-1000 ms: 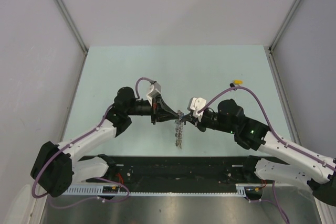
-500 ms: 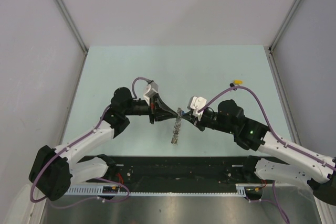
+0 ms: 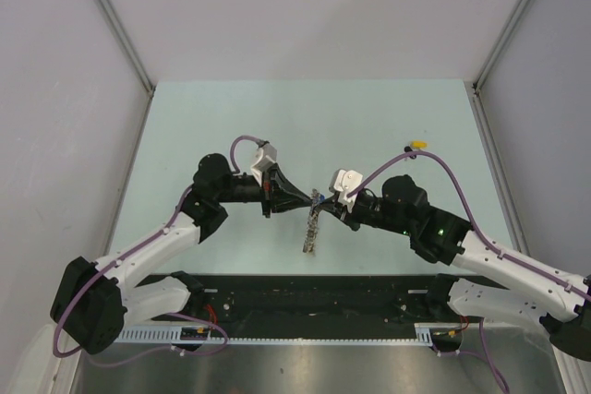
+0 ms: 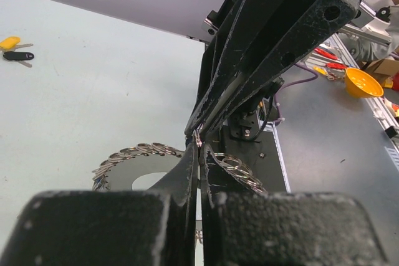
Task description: Put the keys on the keyring
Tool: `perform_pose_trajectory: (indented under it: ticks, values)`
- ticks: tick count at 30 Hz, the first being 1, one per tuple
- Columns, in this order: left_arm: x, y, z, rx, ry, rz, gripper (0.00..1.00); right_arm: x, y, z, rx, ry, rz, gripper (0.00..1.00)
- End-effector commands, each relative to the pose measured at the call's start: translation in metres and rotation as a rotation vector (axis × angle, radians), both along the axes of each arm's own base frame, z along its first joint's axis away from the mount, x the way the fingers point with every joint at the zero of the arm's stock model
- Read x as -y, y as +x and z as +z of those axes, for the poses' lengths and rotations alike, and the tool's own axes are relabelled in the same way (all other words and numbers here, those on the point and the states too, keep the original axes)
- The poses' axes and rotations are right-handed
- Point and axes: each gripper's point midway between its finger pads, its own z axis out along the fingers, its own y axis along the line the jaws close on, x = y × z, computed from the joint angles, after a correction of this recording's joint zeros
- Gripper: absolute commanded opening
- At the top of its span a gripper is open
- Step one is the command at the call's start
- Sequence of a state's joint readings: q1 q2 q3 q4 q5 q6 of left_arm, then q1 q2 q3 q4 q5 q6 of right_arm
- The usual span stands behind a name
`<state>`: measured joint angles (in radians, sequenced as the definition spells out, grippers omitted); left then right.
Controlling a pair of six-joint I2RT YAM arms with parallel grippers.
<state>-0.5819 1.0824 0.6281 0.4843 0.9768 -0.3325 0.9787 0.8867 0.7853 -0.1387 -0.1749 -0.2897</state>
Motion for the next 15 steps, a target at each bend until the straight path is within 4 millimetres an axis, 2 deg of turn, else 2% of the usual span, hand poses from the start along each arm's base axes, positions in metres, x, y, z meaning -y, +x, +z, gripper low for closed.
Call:
perform_pose_trajectory:
  ticks: [1, 2, 12, 15]
  values:
    - [-0.002, -0.006, 0.025, 0.094, -0.064, -0.025, 0.0, -0.008, 0.0, 0.014, 0.032, 0.051, 0.031, 0.05]
    - [-0.002, -0.006, 0.024, 0.092, -0.064, -0.022, 0.0, -0.009, 0.0, 0.014, 0.032, 0.053, 0.034, 0.0]
    - [-0.008, 0.006, 0.032, 0.088, -0.156, 0.112, 0.0, -0.007, -0.003, 0.006, 0.012, 0.022, 0.042, 0.0]
    - [-0.008, 0.005, 0.026, 0.058, -0.158, 0.109, 0.0, -0.007, -0.002, 0.007, 0.02, 0.024, 0.037, 0.0]
